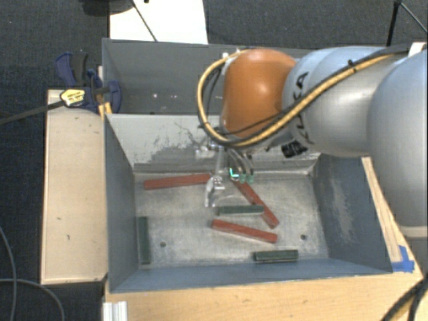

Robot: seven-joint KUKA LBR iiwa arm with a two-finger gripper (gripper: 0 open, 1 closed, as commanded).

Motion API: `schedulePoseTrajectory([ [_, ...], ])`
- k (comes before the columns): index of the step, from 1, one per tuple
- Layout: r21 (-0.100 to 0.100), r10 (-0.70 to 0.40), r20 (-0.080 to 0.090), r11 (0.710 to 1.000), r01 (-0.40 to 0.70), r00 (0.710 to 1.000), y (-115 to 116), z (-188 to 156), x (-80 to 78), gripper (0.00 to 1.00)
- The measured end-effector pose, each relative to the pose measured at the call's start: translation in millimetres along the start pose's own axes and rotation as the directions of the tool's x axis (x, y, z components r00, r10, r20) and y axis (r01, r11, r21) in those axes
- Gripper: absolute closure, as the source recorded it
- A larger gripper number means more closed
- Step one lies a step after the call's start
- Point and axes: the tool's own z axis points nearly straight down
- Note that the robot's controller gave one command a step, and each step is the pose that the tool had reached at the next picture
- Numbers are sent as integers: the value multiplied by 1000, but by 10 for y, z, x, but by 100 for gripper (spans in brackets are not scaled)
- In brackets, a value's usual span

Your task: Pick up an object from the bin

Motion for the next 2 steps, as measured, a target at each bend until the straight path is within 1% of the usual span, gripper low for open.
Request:
schedulePoseTrajectory([
  [1,-1,3,8,1000,-3,1000,-6,-45,-20,0],
  [2,-2,-52,15,999,53,999,-367,397,-16,0],
])
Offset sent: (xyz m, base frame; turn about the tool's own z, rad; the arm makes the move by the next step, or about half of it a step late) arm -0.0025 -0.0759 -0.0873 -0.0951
